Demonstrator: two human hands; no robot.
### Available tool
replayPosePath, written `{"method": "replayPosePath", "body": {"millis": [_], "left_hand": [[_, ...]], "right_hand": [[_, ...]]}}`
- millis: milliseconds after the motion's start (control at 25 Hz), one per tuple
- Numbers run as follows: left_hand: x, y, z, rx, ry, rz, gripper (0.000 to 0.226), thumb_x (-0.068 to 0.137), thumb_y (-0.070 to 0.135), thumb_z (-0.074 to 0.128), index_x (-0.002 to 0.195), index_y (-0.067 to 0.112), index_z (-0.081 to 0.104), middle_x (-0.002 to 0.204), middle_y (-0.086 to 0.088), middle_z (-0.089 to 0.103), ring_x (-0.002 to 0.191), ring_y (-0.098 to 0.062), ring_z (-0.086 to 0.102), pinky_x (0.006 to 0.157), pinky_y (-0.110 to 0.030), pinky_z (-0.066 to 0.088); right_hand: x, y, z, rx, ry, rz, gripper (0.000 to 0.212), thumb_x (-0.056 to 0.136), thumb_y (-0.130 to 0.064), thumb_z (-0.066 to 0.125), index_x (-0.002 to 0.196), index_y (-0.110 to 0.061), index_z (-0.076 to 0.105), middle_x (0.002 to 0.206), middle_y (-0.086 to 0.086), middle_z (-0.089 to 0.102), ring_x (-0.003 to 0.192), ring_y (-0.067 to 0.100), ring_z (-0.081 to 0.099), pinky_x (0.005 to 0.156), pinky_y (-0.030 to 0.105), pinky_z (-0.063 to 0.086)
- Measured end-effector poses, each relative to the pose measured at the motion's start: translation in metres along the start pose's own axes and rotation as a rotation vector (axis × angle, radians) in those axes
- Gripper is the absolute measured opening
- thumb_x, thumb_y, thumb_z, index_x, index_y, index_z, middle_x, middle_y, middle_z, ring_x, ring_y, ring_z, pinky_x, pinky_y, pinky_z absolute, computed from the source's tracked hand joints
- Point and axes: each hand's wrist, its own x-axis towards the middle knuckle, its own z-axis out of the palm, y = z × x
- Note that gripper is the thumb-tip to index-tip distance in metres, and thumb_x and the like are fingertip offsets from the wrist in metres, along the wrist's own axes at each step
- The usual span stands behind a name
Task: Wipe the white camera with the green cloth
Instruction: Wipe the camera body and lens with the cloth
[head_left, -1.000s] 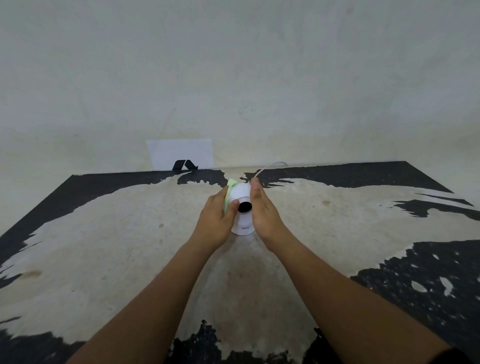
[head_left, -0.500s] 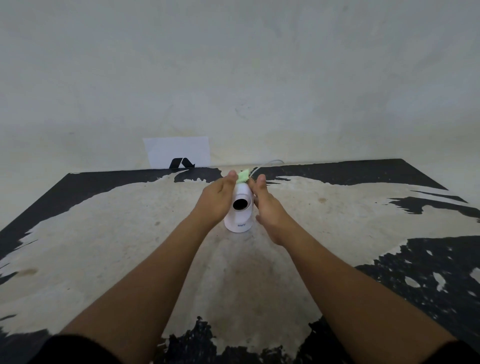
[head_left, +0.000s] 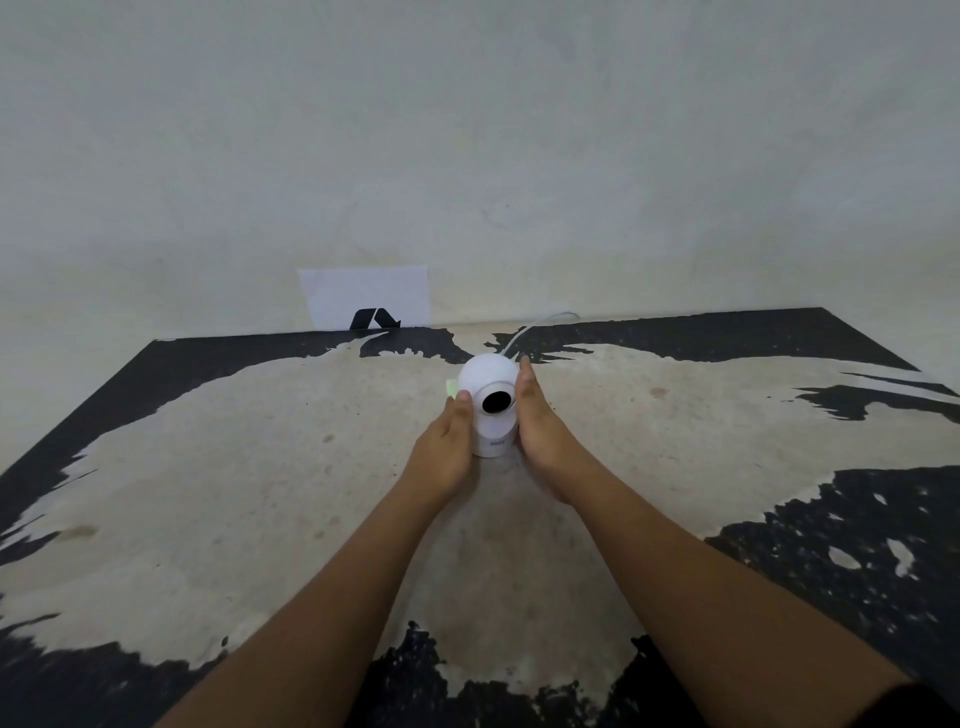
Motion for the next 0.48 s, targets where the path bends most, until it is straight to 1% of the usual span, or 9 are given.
{"method": "replayPosePath", "body": {"millis": [80,120,200,240,320,360,400,440,480], "left_hand": [[-0.010,-0.003,0.008,0.053,0.015,-0.010,0.060,0.095,0.055,0.021,0.123,0.014,0.056,0.122,-0.010,0.062,0.114,-0.027,0.056,0.094,-0.036,0.043],[-0.015,-0.002,0.011,0.107,0.034,-0.011,0.052,0.097,0.048,0.026,0.111,0.009,0.057,0.110,-0.012,0.065,0.104,-0.030,0.059,0.083,-0.035,0.044],[-0.022,0.001,0.016,0.219,0.094,-0.006,0.037,0.096,0.035,0.037,0.094,0.004,0.057,0.089,-0.013,0.063,0.087,-0.033,0.059,0.063,-0.032,0.039],[-0.024,0.002,0.018,0.250,0.129,0.000,0.032,0.095,0.029,0.042,0.096,0.003,0.061,0.091,-0.014,0.064,0.087,-0.032,0.059,0.063,-0.031,0.040],[-0.028,0.004,0.018,0.234,0.203,-0.006,0.033,0.091,0.023,0.051,0.114,0.004,0.063,0.111,-0.013,0.067,0.102,-0.030,0.061,0.080,-0.032,0.046],[-0.028,0.003,0.018,0.195,0.224,-0.016,0.035,0.089,0.022,0.055,0.118,0.004,0.063,0.117,-0.012,0.066,0.107,-0.028,0.061,0.089,-0.033,0.047],[-0.028,0.002,0.018,0.145,0.233,-0.022,0.034,0.087,0.020,0.057,0.117,0.005,0.065,0.117,-0.011,0.067,0.107,-0.026,0.061,0.092,-0.035,0.048],[-0.029,0.001,0.019,0.095,0.230,-0.028,0.031,0.086,0.018,0.059,0.113,0.005,0.068,0.113,-0.010,0.069,0.103,-0.024,0.063,0.091,-0.035,0.049],[-0.029,0.000,0.021,0.046,0.212,-0.033,0.026,0.086,0.017,0.059,0.106,0.006,0.071,0.106,-0.009,0.072,0.098,-0.024,0.065,0.088,-0.035,0.051]], "right_hand": [[-0.005,-0.002,0.000,-0.008,-0.011,-0.034,0.096,0.059,-0.094,0.017,0.144,-0.051,0.012,0.158,-0.011,0.022,0.144,0.014,0.025,0.119,0.044,0.021],[-0.003,0.000,0.000,-0.010,-0.010,-0.032,0.098,0.057,-0.096,0.018,0.144,-0.051,0.015,0.158,-0.010,0.024,0.143,0.015,0.027,0.119,0.044,0.022],[0.002,0.004,0.000,-0.004,-0.008,0.006,0.102,0.051,-0.099,0.020,0.141,-0.052,0.024,0.154,-0.006,0.035,0.138,0.018,0.038,0.116,0.045,0.028],[0.003,0.004,0.000,-0.005,-0.005,0.029,0.100,0.052,-0.099,0.020,0.140,-0.052,0.030,0.149,-0.003,0.043,0.131,0.019,0.047,0.112,0.046,0.034],[0.002,0.003,-0.002,-0.033,0.019,0.065,0.089,0.058,-0.096,0.018,0.129,-0.049,0.047,0.129,0.002,0.059,0.109,0.018,0.061,0.100,0.043,0.046],[0.002,0.003,-0.004,-0.059,0.017,0.083,0.079,0.064,-0.093,0.016,0.112,-0.045,0.058,0.112,0.003,0.064,0.094,0.014,0.062,0.089,0.038,0.049],[-0.001,0.002,-0.006,-0.072,0.002,0.101,0.071,0.069,-0.090,0.016,0.094,-0.042,0.061,0.098,0.002,0.064,0.084,0.011,0.060,0.080,0.033,0.049],[-0.004,0.002,-0.007,-0.071,-0.006,0.115,0.070,0.071,-0.088,0.017,0.092,-0.039,0.061,0.097,0.001,0.064,0.085,0.011,0.060,0.079,0.033,0.049],[-0.007,0.003,-0.007,-0.088,0.014,0.110,0.072,0.071,-0.087,0.020,0.105,-0.038,0.061,0.111,0.003,0.064,0.099,0.015,0.061,0.089,0.038,0.049]]}}
